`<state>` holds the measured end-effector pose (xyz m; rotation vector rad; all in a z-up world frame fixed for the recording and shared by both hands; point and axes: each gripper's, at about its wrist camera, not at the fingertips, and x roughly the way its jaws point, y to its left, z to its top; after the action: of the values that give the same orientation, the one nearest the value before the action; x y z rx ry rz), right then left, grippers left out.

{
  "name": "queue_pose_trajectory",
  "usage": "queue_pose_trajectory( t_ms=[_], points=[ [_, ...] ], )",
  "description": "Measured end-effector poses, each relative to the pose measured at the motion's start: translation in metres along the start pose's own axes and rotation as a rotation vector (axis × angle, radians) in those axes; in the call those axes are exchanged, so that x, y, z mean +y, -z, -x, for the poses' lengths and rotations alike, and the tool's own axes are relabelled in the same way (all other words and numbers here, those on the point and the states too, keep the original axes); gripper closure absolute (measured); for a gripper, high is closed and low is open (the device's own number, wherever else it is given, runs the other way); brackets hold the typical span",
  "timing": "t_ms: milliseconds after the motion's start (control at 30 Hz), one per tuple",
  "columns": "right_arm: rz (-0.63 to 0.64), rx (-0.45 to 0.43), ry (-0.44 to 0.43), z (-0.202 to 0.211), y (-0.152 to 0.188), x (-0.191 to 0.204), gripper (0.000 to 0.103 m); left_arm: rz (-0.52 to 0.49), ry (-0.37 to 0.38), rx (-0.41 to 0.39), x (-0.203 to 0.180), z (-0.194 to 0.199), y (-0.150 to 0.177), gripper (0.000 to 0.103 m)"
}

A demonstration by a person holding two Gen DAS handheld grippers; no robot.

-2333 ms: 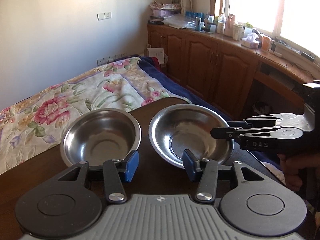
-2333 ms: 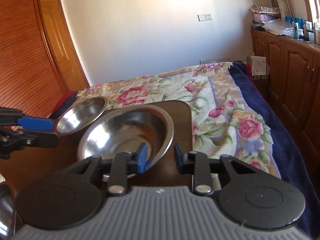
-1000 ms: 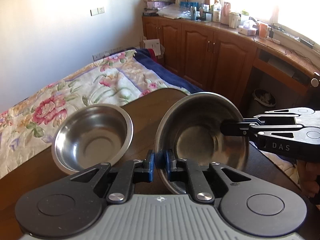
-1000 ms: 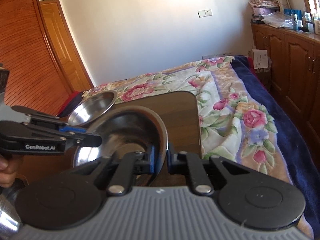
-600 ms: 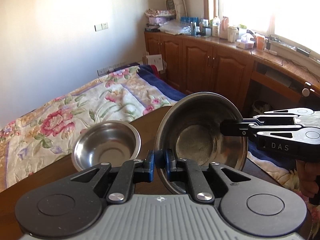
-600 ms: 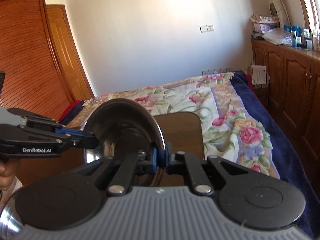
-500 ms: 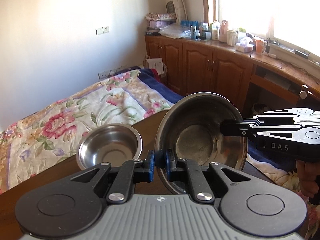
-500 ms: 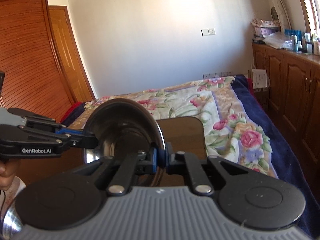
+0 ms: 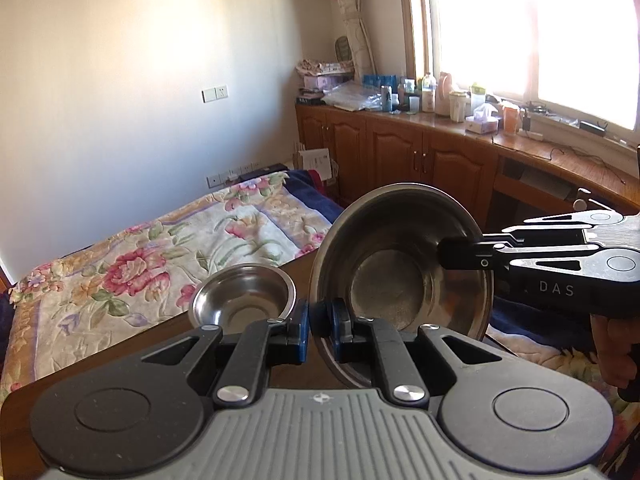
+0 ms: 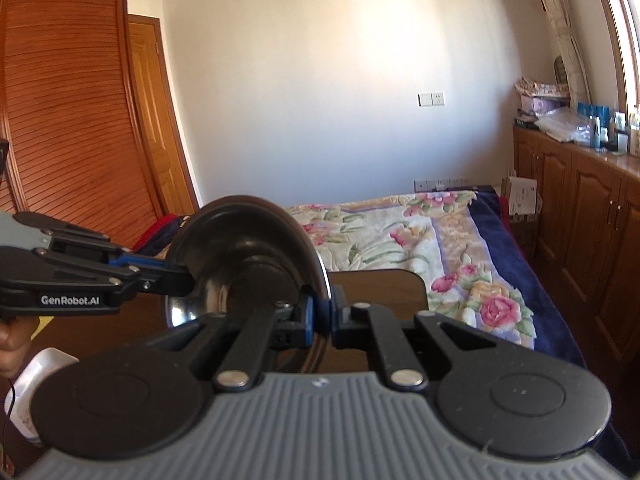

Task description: Organize plates and bowls

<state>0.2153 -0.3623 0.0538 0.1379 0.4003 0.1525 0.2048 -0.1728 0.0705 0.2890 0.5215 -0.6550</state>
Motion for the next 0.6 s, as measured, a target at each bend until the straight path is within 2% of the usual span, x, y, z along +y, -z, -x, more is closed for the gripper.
queue_pose_trajectory(
  t_ms=[267, 600],
  points=[
    [0.032, -0.020, -0.007, 0.016, 0.004, 0.020, 0.093, 0.002, -0.012, -0.018, 0.000, 0.026, 0.018, 0.090],
    [0.043, -0.016, -0.012, 0.030, 0.017, 0.039, 0.093, 0.016, -0.008, -0.018, 0.002, 0.040, 0.043, 0.090]
  ],
)
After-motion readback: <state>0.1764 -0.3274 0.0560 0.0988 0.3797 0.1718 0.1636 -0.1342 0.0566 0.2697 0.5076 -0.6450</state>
